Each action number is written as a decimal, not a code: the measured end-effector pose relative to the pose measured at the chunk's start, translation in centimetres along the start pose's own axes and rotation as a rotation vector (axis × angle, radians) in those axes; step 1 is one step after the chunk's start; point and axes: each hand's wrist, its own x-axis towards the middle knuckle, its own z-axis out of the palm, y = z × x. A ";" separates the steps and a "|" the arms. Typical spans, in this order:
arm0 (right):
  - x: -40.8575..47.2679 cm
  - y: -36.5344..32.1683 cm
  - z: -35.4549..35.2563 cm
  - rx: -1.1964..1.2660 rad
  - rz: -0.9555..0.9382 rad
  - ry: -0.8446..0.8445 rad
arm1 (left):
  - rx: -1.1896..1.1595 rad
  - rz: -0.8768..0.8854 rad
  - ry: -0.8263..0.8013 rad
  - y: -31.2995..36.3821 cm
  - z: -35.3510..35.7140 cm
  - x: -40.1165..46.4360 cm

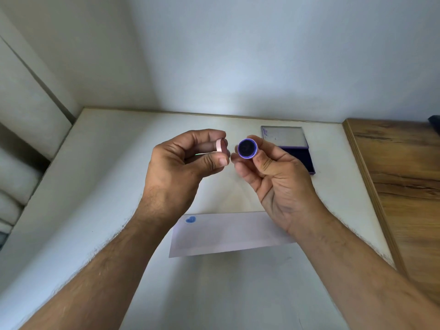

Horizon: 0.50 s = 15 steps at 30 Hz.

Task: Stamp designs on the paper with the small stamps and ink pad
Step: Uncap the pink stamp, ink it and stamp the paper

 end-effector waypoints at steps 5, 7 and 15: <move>-0.3 -0.4 0.2 0.085 0.064 -0.038 | -0.040 0.018 -0.038 0.0 0.3 -0.3; -0.3 -0.5 0.3 0.087 0.072 -0.052 | -0.045 0.024 -0.050 0.0 0.3 -0.4; -0.4 -0.8 0.1 0.045 0.076 -0.062 | -0.049 0.032 -0.063 0.1 0.6 -0.4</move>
